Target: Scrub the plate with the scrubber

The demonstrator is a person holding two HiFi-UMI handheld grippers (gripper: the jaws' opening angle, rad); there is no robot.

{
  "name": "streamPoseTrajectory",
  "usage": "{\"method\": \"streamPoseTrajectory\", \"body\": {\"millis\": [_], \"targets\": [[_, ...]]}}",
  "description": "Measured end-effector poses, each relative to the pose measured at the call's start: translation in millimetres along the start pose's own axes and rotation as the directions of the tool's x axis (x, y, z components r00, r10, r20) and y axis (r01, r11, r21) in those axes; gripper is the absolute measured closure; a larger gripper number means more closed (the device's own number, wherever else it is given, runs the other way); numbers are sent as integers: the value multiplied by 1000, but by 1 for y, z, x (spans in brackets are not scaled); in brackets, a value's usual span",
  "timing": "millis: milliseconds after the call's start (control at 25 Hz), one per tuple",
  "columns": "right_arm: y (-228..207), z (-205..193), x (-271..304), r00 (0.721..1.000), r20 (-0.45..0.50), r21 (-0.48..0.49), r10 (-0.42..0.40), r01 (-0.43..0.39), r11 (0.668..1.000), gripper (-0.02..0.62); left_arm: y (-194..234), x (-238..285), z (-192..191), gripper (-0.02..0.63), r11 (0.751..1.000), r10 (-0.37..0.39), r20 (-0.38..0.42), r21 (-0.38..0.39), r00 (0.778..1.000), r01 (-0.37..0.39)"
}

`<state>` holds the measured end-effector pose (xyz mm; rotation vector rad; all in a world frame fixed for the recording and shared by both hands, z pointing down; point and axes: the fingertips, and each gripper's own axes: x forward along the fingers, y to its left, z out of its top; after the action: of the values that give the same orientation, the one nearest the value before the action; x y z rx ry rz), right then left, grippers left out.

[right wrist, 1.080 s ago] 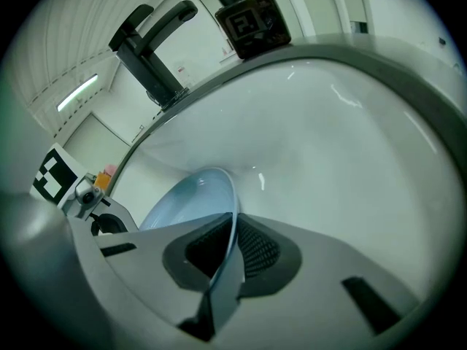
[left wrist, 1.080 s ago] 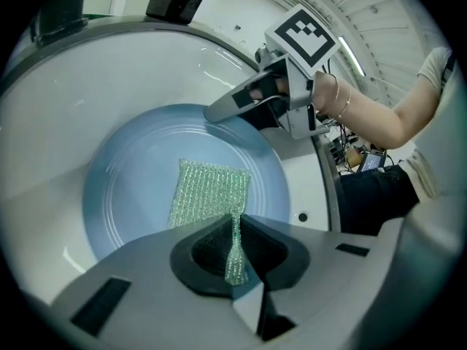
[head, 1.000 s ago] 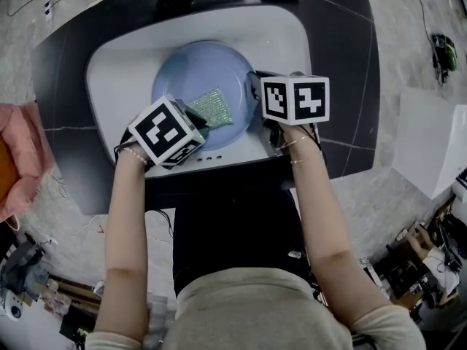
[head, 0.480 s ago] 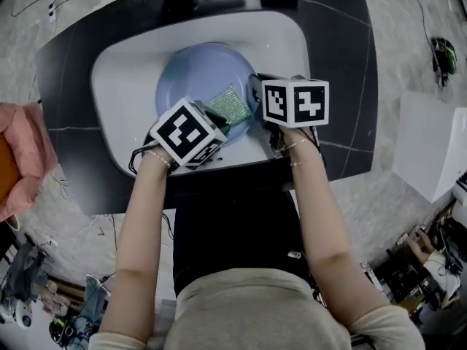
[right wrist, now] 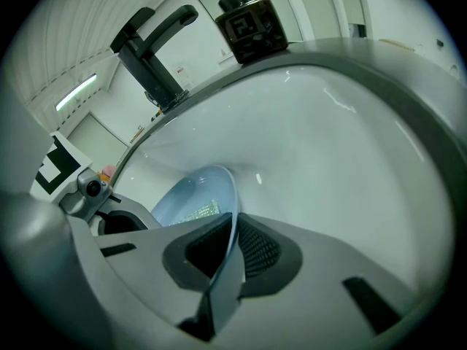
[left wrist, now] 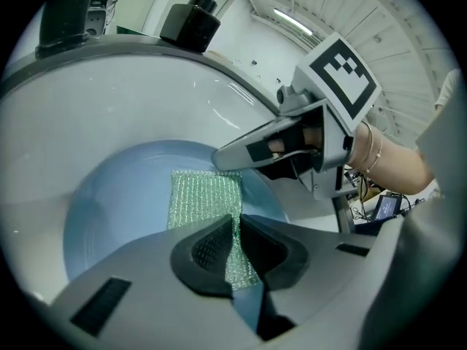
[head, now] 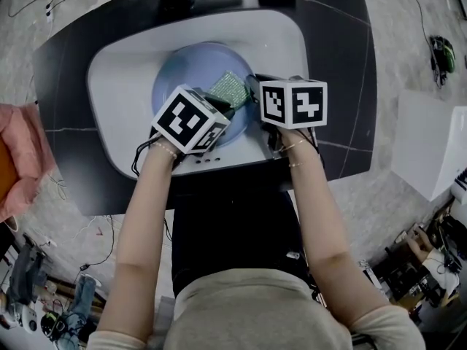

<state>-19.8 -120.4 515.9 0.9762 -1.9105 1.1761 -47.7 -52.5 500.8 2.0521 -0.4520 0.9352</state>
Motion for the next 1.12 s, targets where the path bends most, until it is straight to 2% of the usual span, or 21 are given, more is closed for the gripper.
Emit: {"method": "streamPoseTrajectory", "body": {"millis": [320, 560, 800, 1000, 1120], "targets": [[-1, -3, 4, 1000, -9, -6, -1, 1, 1000, 561, 16, 0, 2, 558, 1000, -14, 2, -5, 1000, 14], [-2, -4, 5, 1000, -17, 0, 4, -4, 1000, 561, 26, -2, 3, 558, 998, -63, -3, -5, 998, 63], [-1, -6, 7, 1000, -29, 1, 4, -4, 1000, 561, 53, -11, 0, 560, 998, 33, 12, -58, 999, -32], [-1, -6, 7, 1000, -30, 4, 4, -4, 1000, 561, 75, -20, -6, 560, 988, 133, 0, -77, 991, -132], [0, -6, 7, 1000, -27, 4, 6, -6, 1000, 561, 81, -25, -12, 560, 983, 163, -19, -86, 986, -164]]}}
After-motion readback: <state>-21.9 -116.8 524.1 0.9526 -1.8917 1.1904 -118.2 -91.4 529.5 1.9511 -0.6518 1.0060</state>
